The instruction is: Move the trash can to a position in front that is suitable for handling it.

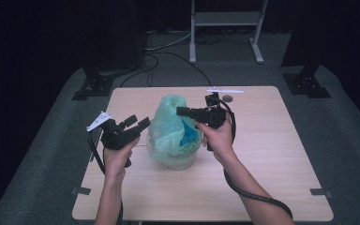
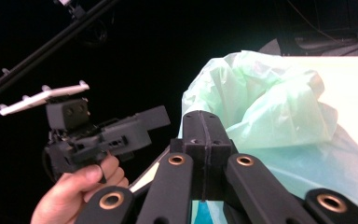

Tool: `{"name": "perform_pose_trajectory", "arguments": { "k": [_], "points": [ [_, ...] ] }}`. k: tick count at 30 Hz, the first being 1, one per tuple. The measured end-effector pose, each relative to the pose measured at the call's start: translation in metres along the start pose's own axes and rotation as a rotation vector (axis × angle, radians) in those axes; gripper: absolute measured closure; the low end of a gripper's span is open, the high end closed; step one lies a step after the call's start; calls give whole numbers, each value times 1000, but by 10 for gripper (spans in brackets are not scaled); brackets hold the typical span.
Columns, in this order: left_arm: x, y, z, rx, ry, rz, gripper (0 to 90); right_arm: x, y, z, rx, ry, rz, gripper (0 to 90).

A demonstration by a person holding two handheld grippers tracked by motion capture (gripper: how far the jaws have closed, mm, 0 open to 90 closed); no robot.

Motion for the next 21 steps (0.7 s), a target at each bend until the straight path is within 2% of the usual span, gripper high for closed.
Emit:
{"name": "perform_pose_trajectory", "arguments": {
  "k": [4,9,21],
  "points": [
    [-2,0,2,-7,8,-7,198,7,4,-8,7,-25,-5,900],
    [-2,-2,2,-27,8,5,190,14,10,-15,21,-47,-10,900],
    [-3,-5,4,-34,20,12,189,28,23,-31,44,-90,-19,900]
  ]
}}
Point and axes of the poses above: each handheld gripper's, and its own axes: x roughly backward along the jaws, z roughly out of its underside, y roughly to its left, the point moved 8 cm from there along -x, roughly forward along the jaws, and after that the axes turned 12 degrees about -z, right-handed, at the moved point
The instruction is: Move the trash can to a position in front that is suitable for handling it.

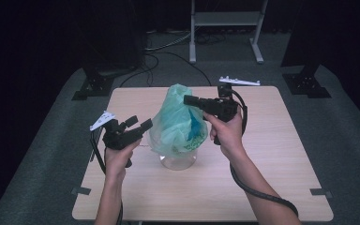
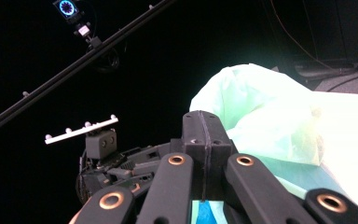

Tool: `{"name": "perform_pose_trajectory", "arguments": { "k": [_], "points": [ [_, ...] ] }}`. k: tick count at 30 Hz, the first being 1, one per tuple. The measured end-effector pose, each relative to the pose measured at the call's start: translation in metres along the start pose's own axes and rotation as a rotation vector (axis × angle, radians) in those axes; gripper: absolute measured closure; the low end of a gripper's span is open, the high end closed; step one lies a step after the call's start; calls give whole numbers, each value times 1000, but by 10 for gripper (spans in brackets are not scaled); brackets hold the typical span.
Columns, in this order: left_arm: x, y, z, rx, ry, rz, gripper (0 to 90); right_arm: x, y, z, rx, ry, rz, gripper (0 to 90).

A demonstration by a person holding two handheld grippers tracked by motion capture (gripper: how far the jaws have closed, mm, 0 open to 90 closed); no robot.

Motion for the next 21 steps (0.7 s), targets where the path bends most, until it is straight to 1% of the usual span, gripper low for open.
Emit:
{"name": "perform_pose_trajectory", "arguments": {
  "k": [13,21],
  "points": [
    [-2,-1,3,-4,11,2,190,19,11,-19,24,-46,2,900],
    [-3,-2,3,-6,13,4,189,32,15,-31,41,-70,22,900]
  ]
}}
Point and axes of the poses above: each handheld gripper's, and its own axes: x roughly backward along the jaws, z roughly out of its underside, y roughly to its left, the point moved 8 cm from there along -x, roughly forward along the jaws, and after that the axes turned 12 degrees about -z, right-handed, at the moved point
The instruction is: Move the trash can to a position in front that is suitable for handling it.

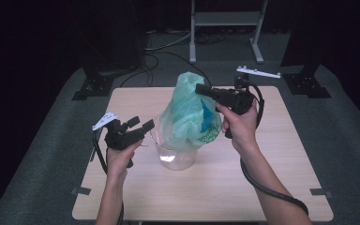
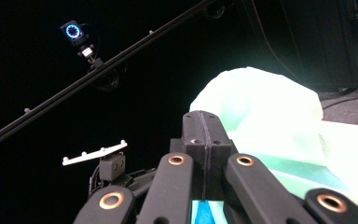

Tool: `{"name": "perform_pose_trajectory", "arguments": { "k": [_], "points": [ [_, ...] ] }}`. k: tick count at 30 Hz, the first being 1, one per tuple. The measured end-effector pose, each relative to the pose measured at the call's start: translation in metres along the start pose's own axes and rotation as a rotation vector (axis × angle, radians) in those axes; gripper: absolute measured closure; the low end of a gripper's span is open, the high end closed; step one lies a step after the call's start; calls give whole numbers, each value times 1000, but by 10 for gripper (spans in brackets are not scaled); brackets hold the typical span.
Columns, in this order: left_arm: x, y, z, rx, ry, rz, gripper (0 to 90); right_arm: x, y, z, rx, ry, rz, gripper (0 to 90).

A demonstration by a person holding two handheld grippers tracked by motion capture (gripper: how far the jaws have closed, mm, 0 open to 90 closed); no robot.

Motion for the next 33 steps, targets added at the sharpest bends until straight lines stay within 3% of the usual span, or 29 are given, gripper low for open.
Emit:
{"name": "perform_pose_trajectory", "arguments": {
  "k": [18,33],
  "points": [
    [0,-3,3,13,11,23,189,34,-4,-26,22,-70,65,900],
    [2,-6,0,7,4,39,189,70,-19,-41,23,-116,139,900]
  ]
}}
Point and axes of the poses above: each handheld gripper's, and its own axes: x roughly backward along the jaws, z roughly out of its underside, y roughly to its left, the point moved 8 cm from there along -x, roughly forward along the jaws, and after that the axes turned 12 degrees about -z, right-handed, at the moved point
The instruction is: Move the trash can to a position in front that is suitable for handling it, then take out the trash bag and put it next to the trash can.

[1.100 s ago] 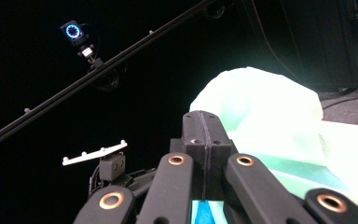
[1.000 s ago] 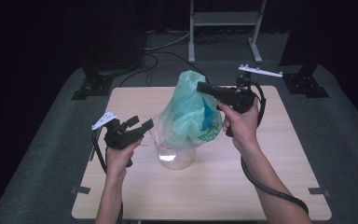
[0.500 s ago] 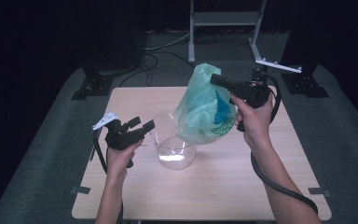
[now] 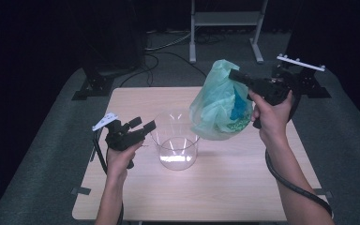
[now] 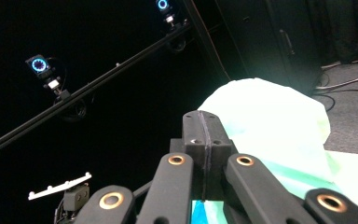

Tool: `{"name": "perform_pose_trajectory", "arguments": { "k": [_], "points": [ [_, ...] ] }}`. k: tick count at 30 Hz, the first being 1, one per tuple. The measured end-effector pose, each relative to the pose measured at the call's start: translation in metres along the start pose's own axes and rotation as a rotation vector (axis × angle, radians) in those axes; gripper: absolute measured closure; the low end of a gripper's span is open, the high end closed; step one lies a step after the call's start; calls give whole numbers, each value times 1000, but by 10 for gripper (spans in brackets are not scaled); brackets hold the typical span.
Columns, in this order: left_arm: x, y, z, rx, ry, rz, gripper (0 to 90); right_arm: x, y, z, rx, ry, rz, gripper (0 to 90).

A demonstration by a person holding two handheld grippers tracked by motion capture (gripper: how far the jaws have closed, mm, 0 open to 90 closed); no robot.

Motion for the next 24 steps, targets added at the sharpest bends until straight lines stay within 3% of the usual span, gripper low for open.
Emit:
{"name": "perform_pose_trajectory", "arguments": {
  "k": [13,24],
  "points": [
    [1,-3,-2,-5,-5,4,189,18,-16,1,-15,-14,29,900],
    [2,-3,-2,-12,-4,2,189,23,-27,5,-28,-15,49,900]
  ]
}}
Point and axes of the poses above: each handheld gripper's, and its own axes: x roughly backward along the jaws, z roughly out of its underside, y roughly to its left, the point moved 8 cm from there along -x, roughly forward along the jaws, and after that the axes turned 12 degrees about -z, right-handed, at the moved point
